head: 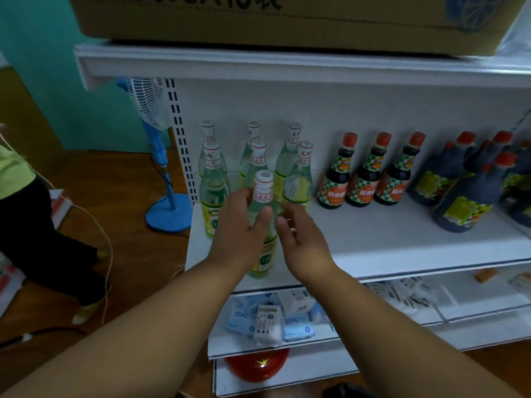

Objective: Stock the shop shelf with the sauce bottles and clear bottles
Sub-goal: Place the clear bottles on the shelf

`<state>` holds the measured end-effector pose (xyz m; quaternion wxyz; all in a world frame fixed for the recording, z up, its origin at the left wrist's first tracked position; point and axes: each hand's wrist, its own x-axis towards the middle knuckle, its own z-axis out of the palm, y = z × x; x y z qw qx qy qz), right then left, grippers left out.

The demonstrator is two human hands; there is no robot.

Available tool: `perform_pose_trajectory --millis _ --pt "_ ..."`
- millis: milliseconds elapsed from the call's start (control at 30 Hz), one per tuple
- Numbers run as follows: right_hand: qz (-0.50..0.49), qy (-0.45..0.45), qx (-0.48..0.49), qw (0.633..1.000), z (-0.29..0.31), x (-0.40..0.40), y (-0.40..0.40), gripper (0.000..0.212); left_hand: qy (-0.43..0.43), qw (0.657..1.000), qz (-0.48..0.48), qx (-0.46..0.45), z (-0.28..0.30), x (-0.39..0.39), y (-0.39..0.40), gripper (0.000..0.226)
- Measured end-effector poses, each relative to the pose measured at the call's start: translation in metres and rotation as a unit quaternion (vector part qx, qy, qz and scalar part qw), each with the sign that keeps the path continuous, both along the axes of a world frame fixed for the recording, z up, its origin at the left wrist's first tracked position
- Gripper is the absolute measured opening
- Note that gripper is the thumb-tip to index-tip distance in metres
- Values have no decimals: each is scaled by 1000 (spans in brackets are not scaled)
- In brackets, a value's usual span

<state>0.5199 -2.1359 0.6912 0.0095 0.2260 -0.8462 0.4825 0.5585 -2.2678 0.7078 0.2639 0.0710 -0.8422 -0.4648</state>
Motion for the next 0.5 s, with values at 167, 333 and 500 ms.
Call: perform_pose_trajectory --millis 167,333,500 --pt "40 -21 -14 999 1 7 -9 34 -49 998 6 -26 -9 15 -16 48" --pt "58 -27 -1 998 7 15 -29 38 -42 996 54 -55 -4 35 -34 47" --pt "81 -43 16 996 11 24 -54 40 -41 994 96 -25 0 54 -54 37"
